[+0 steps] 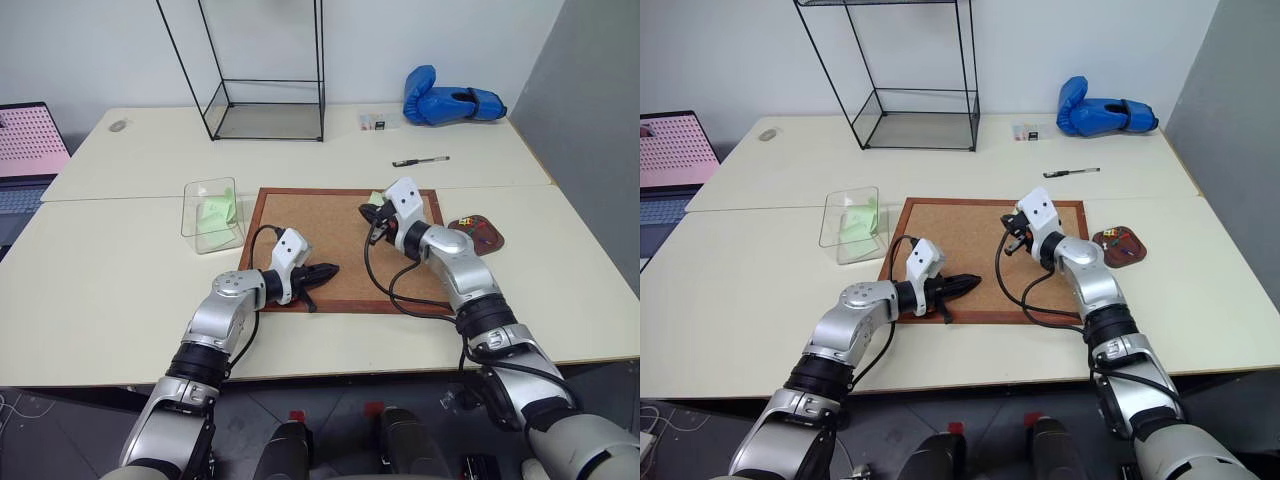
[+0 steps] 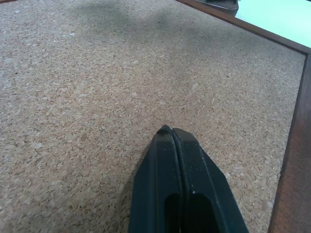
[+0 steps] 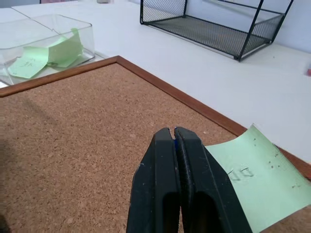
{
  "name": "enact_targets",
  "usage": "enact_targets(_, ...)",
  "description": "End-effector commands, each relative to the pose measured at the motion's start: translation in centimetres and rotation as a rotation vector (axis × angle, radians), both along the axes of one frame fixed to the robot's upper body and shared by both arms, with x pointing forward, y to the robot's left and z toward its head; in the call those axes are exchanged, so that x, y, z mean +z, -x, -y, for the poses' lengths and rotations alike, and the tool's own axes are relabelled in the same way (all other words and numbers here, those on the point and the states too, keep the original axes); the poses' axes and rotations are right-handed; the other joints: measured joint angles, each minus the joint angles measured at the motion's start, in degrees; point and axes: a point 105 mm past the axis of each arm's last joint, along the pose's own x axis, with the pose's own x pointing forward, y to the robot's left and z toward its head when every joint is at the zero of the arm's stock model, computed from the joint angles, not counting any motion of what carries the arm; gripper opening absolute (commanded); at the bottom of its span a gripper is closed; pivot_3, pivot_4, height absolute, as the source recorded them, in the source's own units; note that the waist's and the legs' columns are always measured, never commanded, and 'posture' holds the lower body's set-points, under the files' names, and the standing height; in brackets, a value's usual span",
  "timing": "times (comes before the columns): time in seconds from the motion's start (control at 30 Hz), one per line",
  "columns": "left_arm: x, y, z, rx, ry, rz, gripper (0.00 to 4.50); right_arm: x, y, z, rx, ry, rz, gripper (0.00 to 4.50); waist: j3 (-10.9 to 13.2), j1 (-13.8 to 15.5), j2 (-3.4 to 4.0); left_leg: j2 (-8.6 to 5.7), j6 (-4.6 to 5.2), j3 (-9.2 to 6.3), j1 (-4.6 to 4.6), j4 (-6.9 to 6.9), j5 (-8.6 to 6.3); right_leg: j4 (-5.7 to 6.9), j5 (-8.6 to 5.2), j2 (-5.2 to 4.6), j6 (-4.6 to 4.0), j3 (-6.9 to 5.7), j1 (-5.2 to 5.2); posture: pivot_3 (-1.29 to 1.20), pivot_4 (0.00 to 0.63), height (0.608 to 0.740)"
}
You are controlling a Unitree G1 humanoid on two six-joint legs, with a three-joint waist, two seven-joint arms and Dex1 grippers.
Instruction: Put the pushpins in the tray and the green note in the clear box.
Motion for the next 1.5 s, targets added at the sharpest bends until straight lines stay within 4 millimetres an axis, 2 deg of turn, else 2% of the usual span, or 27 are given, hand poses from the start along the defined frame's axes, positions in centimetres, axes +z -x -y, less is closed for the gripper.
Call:
enact_targets(0.03,-0.9,-0.2,-1.4,0.086,0.012,-0.072,0.00,2.0,1.2,0.1,0.068,0.001,0.063,0.01,0.00,0.03,0.00,0.00,0.00,-0.01,0.00,0.00,0.00,0.00,0.00,0.00,0.00,0.00,0.00,0.00,0.150,0.740)
enact_targets(0.1,0.6,-0.7,-1.5,0.111,0.071,-0.057,0.00,1.9,2.1,0.3,0.113,0.053,0.090,0.01,0.01,0.03,-0.01,0.00,0.00,0.00,-0.01,0.00,0.00,-0.01,0.00,-0.01,0.00,0.00,0.00,0.00,0.150,0.740)
enact_targets(0.2,2.9,-1.5,-1.8,0.145,0.146,-0.016,0.42,1.6,3.1,0.4,0.163,0.107,0.116,0.00,0.04,0.01,-0.04,0.00,0.00,0.00,-0.05,0.00,0.00,-0.03,0.00,-0.01,0.01,-0.02,-0.04,0.00,0.150,0.740)
enact_targets(0.53,8.0,-2.5,-1.1,0.149,0.348,-0.002,2.26,0.9,5.8,0.0,0.311,0.290,0.253,0.00,0.33,0.78,-0.33,-0.09,-0.02,-0.04,-0.33,0.00,0.00,-0.15,0.01,-0.10,0.04,-0.05,-0.18,0.00,0.150,0.740)
enact_targets(0.7,8.6,-2.7,-0.5,0.138,0.398,-0.063,3.35,0.6,6.8,-0.5,0.384,0.392,0.361,0.00,0.36,0.88,-0.38,-0.10,-0.04,-0.03,-0.33,0.00,-0.01,-0.17,0.00,-0.11,0.04,-0.06,-0.19,0.00,0.150,0.740)
enact_targets(0.8,8.5,-2.4,0.5,0.103,0.417,-0.123,3.95,0.4,7.4,-0.8,0.437,0.478,0.447,0.00,0.39,0.82,-0.43,-0.08,-0.04,-0.03,-0.32,0.00,0.00,-0.15,0.00,-0.09,0.04,-0.06,-0.19,0.00,0.150,0.740)
enact_targets(0.9,8.1,-2.2,1.5,0.080,0.420,-0.173,4.35,0.5,8.1,-1.1,0.482,0.536,0.520,0.00,0.41,0.88,-0.45,-0.09,-0.05,-0.03,-0.32,0.00,0.00,-0.15,0.00,-0.10,0.04,-0.05,-0.19,0.00,0.150,0.740)
enact_targets(1.17,7.5,-1.9,4.0,0.010,0.474,-0.279,4.35,0.4,9.1,-1.6,0.543,0.587,0.601,0.00,0.42,0.97,-0.47,-0.10,-0.06,-0.03,-0.32,0.00,0.00,-0.15,0.00,-0.10,0.04,-0.04,-0.19,0.00,0.150,0.740)
enact_targets(1.37,7.3,-2.1,4.5,0.009,0.490,-0.291,4.35,0.7,9.2,-1.8,0.549,0.583,0.612,0.00,0.42,1.00,-0.48,-0.09,-0.06,-0.02,-0.30,0.00,0.00,-0.14,0.00,-0.10,0.04,-0.03,-0.19,0.00,0.150,0.740)
enact_targets(1.4,7.2,-2.2,4.5,0.013,0.493,-0.294,4.00,0.8,9.2,-1.9,0.548,0.582,0.614,0.00,0.42,1.03,-0.48,-0.09,-0.06,-0.02,-0.30,0.00,0.01,-0.13,0.00,-0.10,0.04,-0.03,-0.19,0.00,0.150,0.740)
enact_targets(1.47,7.2,-2.1,4.4,0.010,0.495,-0.295,3.77,0.9,9.2,-1.9,0.547,0.577,0.617,0.00,0.42,1.08,-0.48,-0.09,-0.06,-0.02,-0.30,0.00,0.01,-0.14,0.00,-0.10,0.04,-0.03,-0.19,0.00,0.150,0.740)
enact_targets(1.5,7.2,-2.1,4.4,0.008,0.496,-0.295,3.50,1.0,9.1,-2.0,0.545,0.573,0.617,0.00,0.42,1.09,-0.48,-0.10,-0.06,-0.02,-0.30,0.01,0.01,-0.14,0.00,-0.10,0.04,-0.03,-0.18,0.00,0.150,0.740)
